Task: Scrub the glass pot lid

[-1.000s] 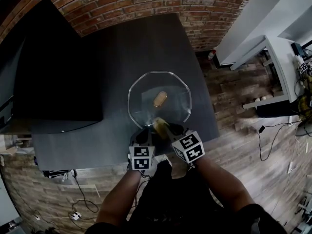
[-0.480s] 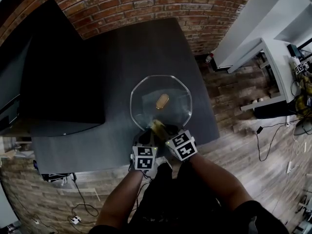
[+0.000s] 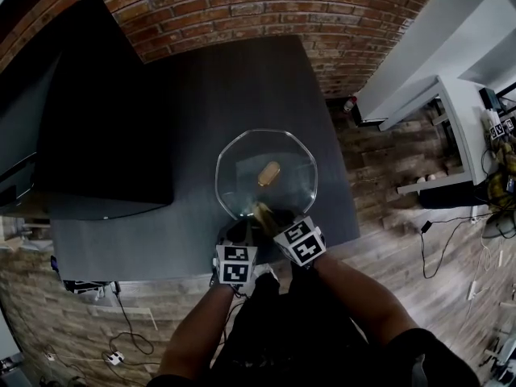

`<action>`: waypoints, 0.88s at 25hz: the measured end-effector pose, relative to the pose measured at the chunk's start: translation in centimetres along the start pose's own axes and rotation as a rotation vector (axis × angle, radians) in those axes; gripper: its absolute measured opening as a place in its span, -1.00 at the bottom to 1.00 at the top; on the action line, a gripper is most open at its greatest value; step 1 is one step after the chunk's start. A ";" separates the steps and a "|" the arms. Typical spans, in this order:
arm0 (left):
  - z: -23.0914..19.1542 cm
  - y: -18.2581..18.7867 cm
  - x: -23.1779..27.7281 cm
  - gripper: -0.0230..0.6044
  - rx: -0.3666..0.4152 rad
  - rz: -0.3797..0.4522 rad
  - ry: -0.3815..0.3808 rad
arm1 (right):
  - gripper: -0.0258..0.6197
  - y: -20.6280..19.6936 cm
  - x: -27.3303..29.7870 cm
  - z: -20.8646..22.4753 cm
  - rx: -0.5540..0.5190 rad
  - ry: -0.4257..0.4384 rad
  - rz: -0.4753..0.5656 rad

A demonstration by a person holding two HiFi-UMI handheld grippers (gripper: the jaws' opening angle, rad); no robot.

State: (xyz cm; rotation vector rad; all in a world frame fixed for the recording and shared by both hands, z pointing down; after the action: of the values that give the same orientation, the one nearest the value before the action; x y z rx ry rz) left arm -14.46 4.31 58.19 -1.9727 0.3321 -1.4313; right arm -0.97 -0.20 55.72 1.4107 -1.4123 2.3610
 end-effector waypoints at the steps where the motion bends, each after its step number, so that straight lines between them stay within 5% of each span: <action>1: 0.0 0.2 -0.2 -0.82 -0.002 0.005 0.004 | -0.84 0.0 -0.1 0.1 -0.009 0.012 -0.006; 22: 0.6 0.8 -0.3 -0.82 -0.038 0.007 0.083 | -0.84 1.2 -1.5 7.1 -0.046 0.030 0.005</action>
State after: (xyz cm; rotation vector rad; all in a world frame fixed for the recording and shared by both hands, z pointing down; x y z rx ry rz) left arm -13.89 4.12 57.37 -1.9436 0.4054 -1.5150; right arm 4.13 -5.45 55.07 1.3564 -1.4548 2.3261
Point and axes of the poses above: the fingertips, and each gripper's own axes: x forward along the fingers, z to its right, y out of its top, the point moved 9 cm from there along -x, backward along the fingers, and after that the axes turned 3 degrees about -z, right-handed, at the moved point
